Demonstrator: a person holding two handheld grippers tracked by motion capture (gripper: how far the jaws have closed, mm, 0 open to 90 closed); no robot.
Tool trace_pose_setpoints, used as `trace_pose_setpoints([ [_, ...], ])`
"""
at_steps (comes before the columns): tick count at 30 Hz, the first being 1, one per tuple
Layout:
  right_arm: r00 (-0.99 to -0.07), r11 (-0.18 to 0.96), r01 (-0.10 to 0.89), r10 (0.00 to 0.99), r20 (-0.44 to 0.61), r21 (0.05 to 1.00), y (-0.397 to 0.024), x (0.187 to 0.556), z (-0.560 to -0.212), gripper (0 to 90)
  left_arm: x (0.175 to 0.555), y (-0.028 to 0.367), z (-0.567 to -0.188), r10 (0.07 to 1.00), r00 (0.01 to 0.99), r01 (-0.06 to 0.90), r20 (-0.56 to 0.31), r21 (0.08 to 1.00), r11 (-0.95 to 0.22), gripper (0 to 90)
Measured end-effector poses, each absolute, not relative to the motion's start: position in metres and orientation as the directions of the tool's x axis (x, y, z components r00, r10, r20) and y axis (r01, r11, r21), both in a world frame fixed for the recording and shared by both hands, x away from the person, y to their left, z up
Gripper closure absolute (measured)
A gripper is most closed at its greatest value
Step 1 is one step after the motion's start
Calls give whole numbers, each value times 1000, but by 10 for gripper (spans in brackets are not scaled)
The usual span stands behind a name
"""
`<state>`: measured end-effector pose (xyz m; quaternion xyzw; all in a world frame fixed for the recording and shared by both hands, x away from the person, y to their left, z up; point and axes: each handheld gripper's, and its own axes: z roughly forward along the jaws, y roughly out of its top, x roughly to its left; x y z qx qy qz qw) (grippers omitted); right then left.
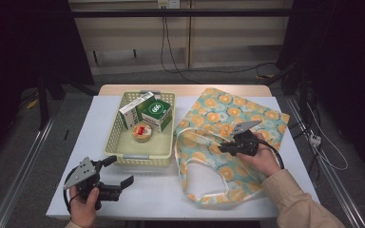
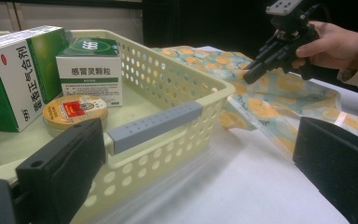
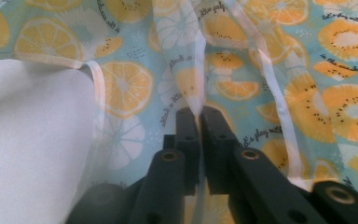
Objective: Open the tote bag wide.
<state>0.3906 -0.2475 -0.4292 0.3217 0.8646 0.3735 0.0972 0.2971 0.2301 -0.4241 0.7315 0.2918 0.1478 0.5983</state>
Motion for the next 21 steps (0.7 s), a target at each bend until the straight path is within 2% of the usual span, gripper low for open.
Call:
trace_pose_setpoints([
  [6,-788,522,495,607,105,695,-243,387,-430,900,297,231,-424,605,784,251,-138,962,-106,21],
  [12,-835,558,471,532,142,683,-230,369,-425,900,297,230,-424,604,785,251,-135,962,-111,21],
  [15,-851,538,462,493,181,705,-228,364,-420,900,297,229,-423,601,788,248,-131,962,-115,21],
  [21,-809,491,479,568,149,728,-246,379,-410,900,297,228,-424,598,791,247,-128,962,-120,21],
])
